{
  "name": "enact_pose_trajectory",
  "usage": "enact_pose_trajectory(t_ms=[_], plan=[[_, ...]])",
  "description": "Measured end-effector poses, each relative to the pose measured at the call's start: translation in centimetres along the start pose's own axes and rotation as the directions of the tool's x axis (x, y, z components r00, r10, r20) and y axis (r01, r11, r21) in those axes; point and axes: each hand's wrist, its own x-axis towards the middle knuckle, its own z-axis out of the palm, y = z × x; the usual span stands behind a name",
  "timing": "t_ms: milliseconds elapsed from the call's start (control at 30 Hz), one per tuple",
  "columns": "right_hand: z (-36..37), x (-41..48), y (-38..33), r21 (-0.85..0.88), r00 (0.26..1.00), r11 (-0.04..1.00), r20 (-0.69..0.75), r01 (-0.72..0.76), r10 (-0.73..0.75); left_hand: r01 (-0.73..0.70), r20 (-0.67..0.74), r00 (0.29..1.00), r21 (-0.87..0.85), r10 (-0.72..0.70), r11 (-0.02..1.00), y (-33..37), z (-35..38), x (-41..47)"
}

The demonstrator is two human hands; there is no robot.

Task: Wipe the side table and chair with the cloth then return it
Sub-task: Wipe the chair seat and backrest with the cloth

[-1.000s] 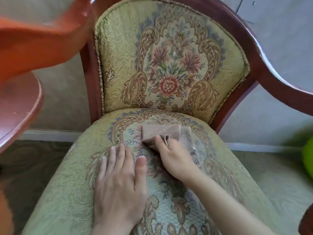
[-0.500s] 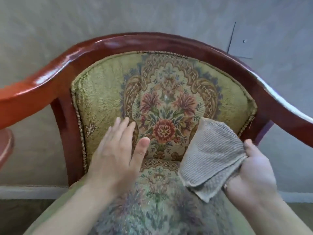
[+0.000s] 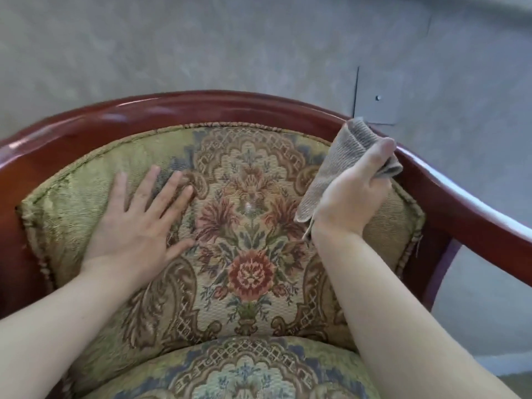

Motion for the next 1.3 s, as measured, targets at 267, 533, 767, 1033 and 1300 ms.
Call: enact_pose_trajectory(t_ms=[267,533,767,1033,1300], plan=[[1.5,-1.5,8.4,-0.558,0.676,0.633,0.733,0.536,0.075,0.016,-0.06,0.998,0.048,-0.013,0.999,0.4,1.5,0.4],[-2.0,-5.7,11.9,-0.464,0.509,0.481,0.86,0.744,0.043,-0.028,-0.043,0.999,0.059,0.03,0.998,0.1,1.5,0.2],[-6.0,-9.8,11.0,-0.535,0.431,0.584,0.843,0.61,0.322,-0.021,-0.013,1.0,0.045,0.022,0.999,0.1,1.2,0.1],[-7.6,-6.3,3.4,-0.557,0.38,0.56,0.413,-0.614,0.828,-0.052,0.054,0.997,0.063,0.048,0.997,-0.5,0.8,0.0],[-4.4,-0.1,-3.0,0.082,0.823,0.844,0.289,-0.53,0.489,-0.068,0.117,0.991,0.006,0.067,0.998,-0.8,0.3,0.0]])
